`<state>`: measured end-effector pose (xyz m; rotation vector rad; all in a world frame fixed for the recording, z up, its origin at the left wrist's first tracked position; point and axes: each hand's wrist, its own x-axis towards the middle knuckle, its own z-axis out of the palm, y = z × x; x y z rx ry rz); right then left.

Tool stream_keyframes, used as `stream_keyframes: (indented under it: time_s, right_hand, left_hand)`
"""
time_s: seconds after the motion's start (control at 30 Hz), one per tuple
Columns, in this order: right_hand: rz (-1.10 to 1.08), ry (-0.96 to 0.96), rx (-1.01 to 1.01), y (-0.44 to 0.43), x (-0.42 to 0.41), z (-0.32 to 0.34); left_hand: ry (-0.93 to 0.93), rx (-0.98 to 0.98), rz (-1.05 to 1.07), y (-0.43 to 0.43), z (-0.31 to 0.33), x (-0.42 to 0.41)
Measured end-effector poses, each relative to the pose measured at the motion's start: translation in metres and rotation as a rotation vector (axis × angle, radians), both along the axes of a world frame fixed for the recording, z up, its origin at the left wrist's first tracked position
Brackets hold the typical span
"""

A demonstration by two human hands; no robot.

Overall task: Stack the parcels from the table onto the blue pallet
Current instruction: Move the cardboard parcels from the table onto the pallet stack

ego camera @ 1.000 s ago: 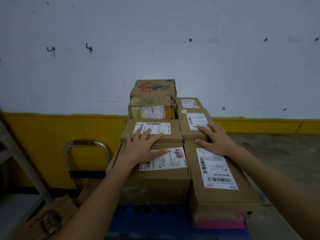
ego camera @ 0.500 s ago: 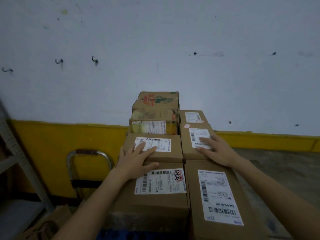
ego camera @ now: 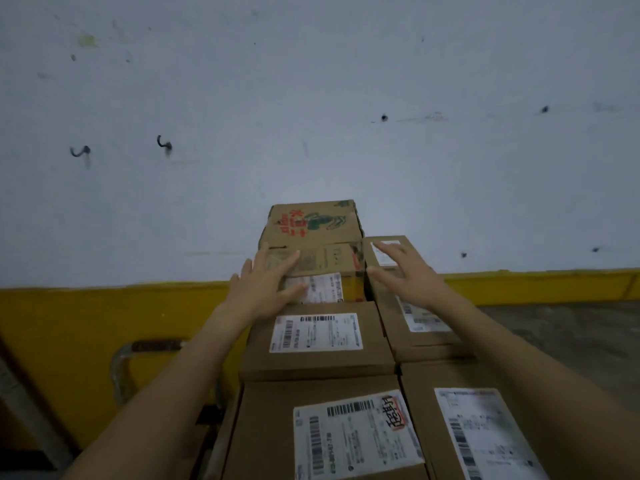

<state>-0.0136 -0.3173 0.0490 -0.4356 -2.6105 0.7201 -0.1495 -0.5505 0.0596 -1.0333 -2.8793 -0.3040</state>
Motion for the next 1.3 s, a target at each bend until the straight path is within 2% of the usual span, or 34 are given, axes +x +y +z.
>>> stream_keyframes:
  time_s: [0.1,0.2,0.43,0.57,0.67,0.73,0.87,1.0,1.07,1.3]
  right_hand:
    - [0.081,-0.015,-0.069,-0.022,-0.026,-0.001]
    - [0.124,-0.053,-0.099,-0.03,-0.037,-0.011]
    - [0.057,0.031,-0.091,-0.026,-0.034,-0.024]
    - [0.102,0.021,-0.092,-0.023,-0.029,-0.02]
    - [0.146,0.164,-0.166,-0.012,-0.021,-0.005]
    - [0.048,0.184,-0.145,0.011,-0.02,0.002]
    - [-0.18,-0.047,-0.136,0.077,-0.02,-0.002]
    - [-0.228,-0.246,-0.29,0.106,-0.023,-0.014]
    - [-0.227,-0.314,-0.304,0.11,-0.028,-0.02]
    - [-0.186,-0.323,-0.368,0.108,-0.04,-0.03]
  left_hand:
    - [-0.083,0.027,-0.013,0.014,-0.005,-0.008]
    - [-0.059,0.048,-0.034,0.02,-0.012,-0.011]
    - [-0.04,0.045,-0.046,0.034,-0.014,0.0]
    - [-0.007,0.031,-0.035,0.036,-0.014,0.002]
    - [0.075,-0.002,-0.019,0.03,-0.012,-0.003]
    - [0.09,0.009,-0.003,0.024,-0.006,-0.011]
    - [-0.07,0.051,0.032,0.013,0.008,-0.032]
    - [-0.173,0.035,0.028,0.015,0.006,-0.046]
    - [-0.215,0.067,0.015,0.019,-0.001,-0.046]
    - [-0.193,0.088,0.021,0.024,-0.009,-0.048]
